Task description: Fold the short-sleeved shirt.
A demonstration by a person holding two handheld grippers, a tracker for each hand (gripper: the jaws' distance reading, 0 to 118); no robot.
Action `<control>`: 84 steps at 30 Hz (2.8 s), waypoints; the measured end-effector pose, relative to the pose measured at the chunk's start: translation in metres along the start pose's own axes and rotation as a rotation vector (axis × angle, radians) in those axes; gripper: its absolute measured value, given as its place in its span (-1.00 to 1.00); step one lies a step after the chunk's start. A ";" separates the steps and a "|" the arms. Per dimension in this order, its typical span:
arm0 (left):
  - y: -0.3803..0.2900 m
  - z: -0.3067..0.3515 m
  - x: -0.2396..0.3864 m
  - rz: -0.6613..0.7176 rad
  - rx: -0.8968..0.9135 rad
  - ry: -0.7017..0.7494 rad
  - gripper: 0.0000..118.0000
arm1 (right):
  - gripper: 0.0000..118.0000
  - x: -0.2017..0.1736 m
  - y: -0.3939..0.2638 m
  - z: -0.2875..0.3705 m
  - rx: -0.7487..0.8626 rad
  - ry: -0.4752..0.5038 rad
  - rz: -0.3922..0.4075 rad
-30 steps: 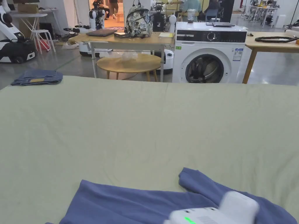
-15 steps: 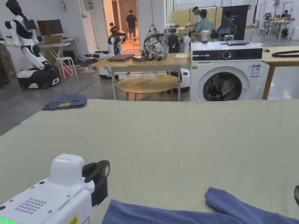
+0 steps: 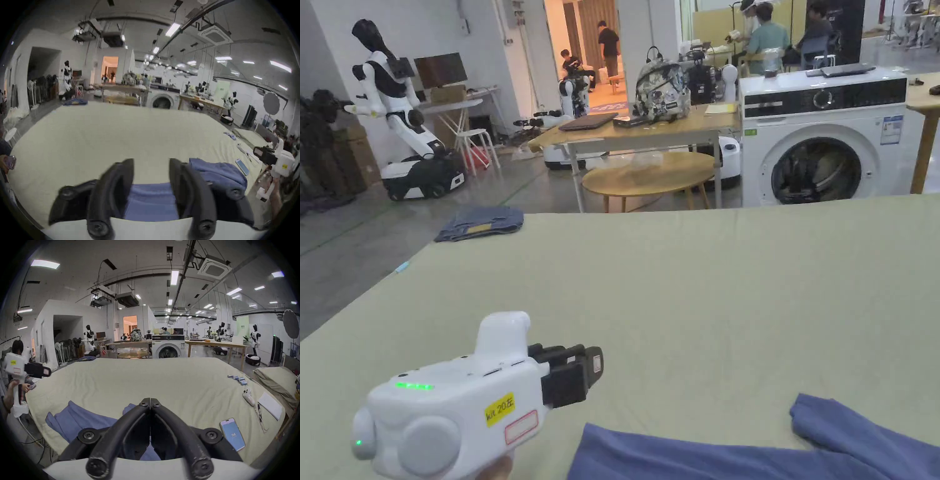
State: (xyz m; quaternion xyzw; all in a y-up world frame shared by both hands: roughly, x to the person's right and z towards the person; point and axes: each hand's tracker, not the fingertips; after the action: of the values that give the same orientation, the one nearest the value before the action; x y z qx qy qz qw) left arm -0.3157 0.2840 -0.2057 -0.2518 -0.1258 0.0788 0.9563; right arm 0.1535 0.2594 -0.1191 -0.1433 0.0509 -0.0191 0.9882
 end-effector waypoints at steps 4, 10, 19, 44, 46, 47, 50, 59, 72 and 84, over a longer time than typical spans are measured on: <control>-0.002 -0.076 -0.030 0.067 -0.276 0.033 -0.08 | -1.00 0.009 -0.010 0.004 -0.030 -0.016 -0.023; -0.044 -0.149 -0.062 0.195 -0.510 0.048 -0.14 | -1.00 0.025 -0.021 0.014 -0.077 -0.062 -0.033; -0.062 -0.164 -0.056 0.118 -0.544 0.112 -1.00 | -1.00 0.049 -0.044 0.021 -0.179 -0.122 -0.061; -0.059 -0.129 -0.039 0.074 -0.437 0.086 -1.00 | -0.95 0.088 -0.128 0.032 -0.369 -0.165 -0.591; -0.039 -0.096 -0.032 0.086 -0.312 0.062 -1.00 | -0.95 0.092 -0.106 0.031 -0.300 -0.099 -0.533; -0.027 -0.087 -0.035 0.109 -0.275 0.033 -1.00 | -0.95 0.092 -0.096 0.029 -0.277 -0.093 -0.504; 0.015 -0.038 -0.022 0.102 -0.099 -0.007 -1.00 | -0.95 0.090 -0.052 0.007 -0.219 -0.032 -0.442; 0.122 0.062 -0.029 0.096 0.275 0.006 -1.00 | -0.96 0.063 0.102 -0.035 0.005 0.048 -0.225; 0.235 0.082 -0.035 0.075 0.445 0.053 -1.00 | -0.96 0.049 0.277 -0.093 0.154 0.045 -0.082; 0.316 0.015 -0.022 -0.021 0.417 0.144 -1.00 | -0.96 0.055 0.361 -0.174 0.181 -0.031 -0.099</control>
State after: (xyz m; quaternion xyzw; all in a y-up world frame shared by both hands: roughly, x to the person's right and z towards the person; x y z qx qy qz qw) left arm -0.3687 0.5579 -0.3560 -0.0523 -0.0406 0.0750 0.9950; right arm 0.1977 0.5537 -0.3929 -0.0562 0.0266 -0.0702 0.9956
